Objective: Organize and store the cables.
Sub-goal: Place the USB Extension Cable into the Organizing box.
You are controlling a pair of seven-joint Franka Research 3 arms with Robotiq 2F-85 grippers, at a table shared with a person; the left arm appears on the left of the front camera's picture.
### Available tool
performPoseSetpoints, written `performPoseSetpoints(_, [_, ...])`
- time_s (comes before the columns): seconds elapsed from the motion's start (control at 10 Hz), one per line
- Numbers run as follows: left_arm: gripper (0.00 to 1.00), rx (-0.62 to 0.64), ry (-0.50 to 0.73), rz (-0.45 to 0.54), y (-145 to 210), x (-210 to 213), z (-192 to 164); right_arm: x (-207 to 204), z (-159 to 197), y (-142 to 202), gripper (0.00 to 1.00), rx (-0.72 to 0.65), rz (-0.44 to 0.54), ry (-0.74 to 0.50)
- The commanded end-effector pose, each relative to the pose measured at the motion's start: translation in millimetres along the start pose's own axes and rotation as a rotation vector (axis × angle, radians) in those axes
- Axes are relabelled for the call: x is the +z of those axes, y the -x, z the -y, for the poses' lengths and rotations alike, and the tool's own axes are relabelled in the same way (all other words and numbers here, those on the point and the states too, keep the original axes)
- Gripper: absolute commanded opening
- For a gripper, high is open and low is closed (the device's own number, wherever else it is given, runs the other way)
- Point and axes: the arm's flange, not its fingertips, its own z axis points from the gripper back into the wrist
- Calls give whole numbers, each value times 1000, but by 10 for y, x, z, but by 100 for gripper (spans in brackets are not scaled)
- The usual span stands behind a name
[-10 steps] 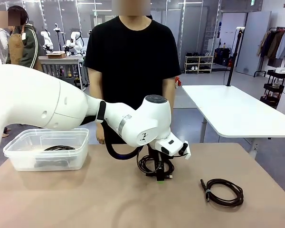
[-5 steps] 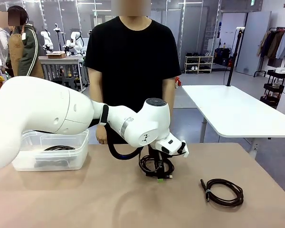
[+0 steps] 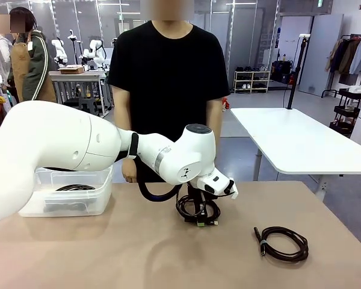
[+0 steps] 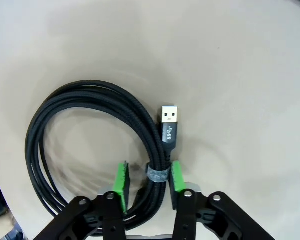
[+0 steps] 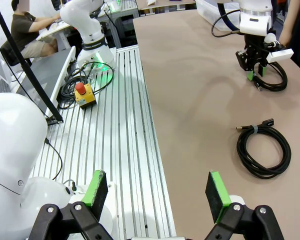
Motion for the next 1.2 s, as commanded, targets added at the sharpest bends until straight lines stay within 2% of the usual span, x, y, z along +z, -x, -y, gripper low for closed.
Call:
performPoseSetpoints(0.0, [3,-8,51,-5,-40,45,-20,13,-7,10,100,6,4,5])
performPoseSetpoints(0.4, [0,-17,67,13,60,245,16,13,-7,10,100,6,4,5])
performPoseSetpoints(0.6, [0,-83,42,40,188,621,96,13,-7,10,100,6,4,5])
performPoseSetpoints(0.7, [5,-128,29,52,294,880,154,13,-7,10,100,6,4,5])
performPoseSetpoints(0.8, [5,-153,26,61,397,1052,191,13,-7,10,100,6,4,5])
performPoseSetpoints(1.1, [5,-152,10,83,607,1245,365,13,-7,10,100,6,4,5])
